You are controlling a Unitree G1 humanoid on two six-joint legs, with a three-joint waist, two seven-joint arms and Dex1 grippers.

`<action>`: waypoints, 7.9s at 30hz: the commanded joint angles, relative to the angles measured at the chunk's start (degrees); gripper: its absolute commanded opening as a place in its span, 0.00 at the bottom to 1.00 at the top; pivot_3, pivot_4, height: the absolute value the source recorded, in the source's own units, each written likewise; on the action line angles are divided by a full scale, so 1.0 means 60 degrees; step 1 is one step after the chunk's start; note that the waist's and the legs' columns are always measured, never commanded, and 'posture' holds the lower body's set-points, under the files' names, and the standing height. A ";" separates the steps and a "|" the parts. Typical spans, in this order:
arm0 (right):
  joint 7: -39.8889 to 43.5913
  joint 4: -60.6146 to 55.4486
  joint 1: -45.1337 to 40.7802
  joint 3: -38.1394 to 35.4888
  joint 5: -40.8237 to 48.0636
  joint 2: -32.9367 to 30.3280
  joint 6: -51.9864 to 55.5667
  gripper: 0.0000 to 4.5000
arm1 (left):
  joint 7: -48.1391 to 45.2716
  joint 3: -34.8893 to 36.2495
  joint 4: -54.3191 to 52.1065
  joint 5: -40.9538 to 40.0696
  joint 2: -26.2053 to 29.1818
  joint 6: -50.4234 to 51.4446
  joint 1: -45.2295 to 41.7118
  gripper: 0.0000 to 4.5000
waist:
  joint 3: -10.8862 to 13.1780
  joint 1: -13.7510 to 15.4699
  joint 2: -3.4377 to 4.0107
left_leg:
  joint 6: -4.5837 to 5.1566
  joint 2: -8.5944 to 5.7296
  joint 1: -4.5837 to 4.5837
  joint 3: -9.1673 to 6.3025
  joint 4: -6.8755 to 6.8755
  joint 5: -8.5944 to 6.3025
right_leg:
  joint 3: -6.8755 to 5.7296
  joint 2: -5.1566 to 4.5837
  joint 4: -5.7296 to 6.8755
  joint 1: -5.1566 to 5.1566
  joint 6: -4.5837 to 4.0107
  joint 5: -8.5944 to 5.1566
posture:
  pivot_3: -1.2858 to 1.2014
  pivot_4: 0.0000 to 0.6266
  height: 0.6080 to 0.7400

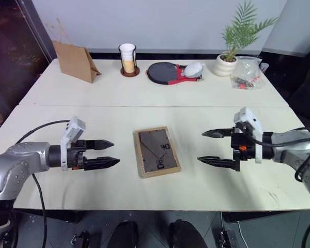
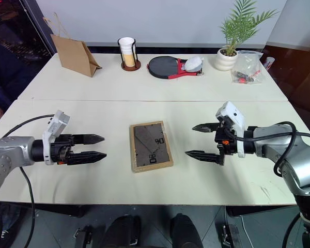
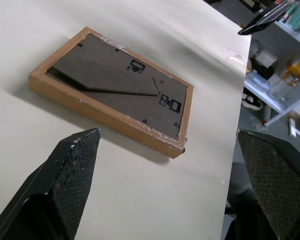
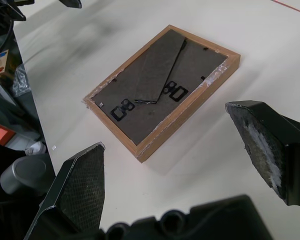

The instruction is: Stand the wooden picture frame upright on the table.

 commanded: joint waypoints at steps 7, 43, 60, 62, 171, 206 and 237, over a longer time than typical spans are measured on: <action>-0.0329 0.0143 -0.0259 0.0178 -0.0530 0.0234 -0.0289 0.99 | 0.0376 0.0012 -0.0166 0.0513 -0.0190 -0.0632 0.0015 1.00 | 0.0000 0.0002 0.0000 | 0.0000 -0.0001 0.0000 0.0000 0.0000 0.0000 | 0.0001 -0.0001 0.0000 0.0000 0.0000 0.0000 | 0.52 0.24 1.00; -0.1372 0.1615 -0.0318 0.3982 -0.4206 0.3447 -0.1693 0.01 | 0.2266 -0.2227 0.0043 0.4155 -0.2204 -0.3337 0.0913 0.00 | -0.0013 -0.0028 -0.0009 | 0.0000 -0.0001 0.0020 0.0011 0.0017 0.0000 | 0.0008 0.0006 0.0061 -0.0008 0.0000 0.0000 | 0.52 0.24 1.00; -0.0710 0.1182 -0.0190 0.3051 -0.4311 0.2113 -0.1988 0.01 | 0.1460 -0.1230 -0.0234 0.2673 -0.1434 -0.1760 0.0846 0.00 | -0.0014 0.0034 -0.0013 | 0.0000 -0.0004 0.0015 0.0011 0.0020 0.0000 | 0.0005 -0.0001 0.0063 -0.0010 0.0000 -0.0001 | 0.52 0.24 1.00; -0.0623 0.0984 -0.0236 0.2743 -0.4235 0.1825 -0.2092 0.01 | 0.1525 -0.0808 -0.0205 0.1905 -0.1420 -0.0773 0.0619 0.00 | -0.0014 0.0020 -0.0014 | 0.0000 -0.0006 0.0012 0.0011 0.0029 0.0000 | 0.0004 -0.0006 0.0063 -0.0009 0.0001 -0.0001 | 0.52 0.24 1.00; -0.0963 0.0631 -0.4795 0.2343 -0.0749 0.4581 0.2378 0.99 | 0.7549 0.1261 0.1297 -0.6830 -0.4581 0.4442 0.0434 0.23 | -0.0016 -0.0031 -0.0031 | -0.0010 -0.0025 -0.0005 -0.0016 -0.0012 0.0003 | -0.0007 -0.0080 0.0045 -0.0035 -0.0019 -0.0011 | 0.52 0.24 1.00; -1.0582 0.7583 -0.5124 0.4992 -1.4200 0.2579 -1.5399 0.99 | 0.7398 0.0943 0.1519 -0.8472 -0.3804 0.4239 0.0606 0.23 | -0.0013 -0.0052 -0.0033 | -0.0043 -0.0006 -0.0008 0.0027 -0.0016 0.0024 | 0.0036 -0.0035 -0.0015 -0.0028 -0.0017 -0.0011 | 0.52 0.24 1.00; 0.0040 0.6586 -0.4544 0.4330 -0.1524 0.3856 -0.7369 0.25 | 0.1758 0.0342 0.0654 -0.1024 0.1101 -0.1568 0.0646 0.99 | 0.0019 -0.0026 0.0005 | -0.0014 -0.0005 0.0011 0.0013 -0.0022 0.0008 | 0.0008 -0.0048 -0.0014 0.0012 -0.0015 -0.0009 | 0.52 0.24 1.00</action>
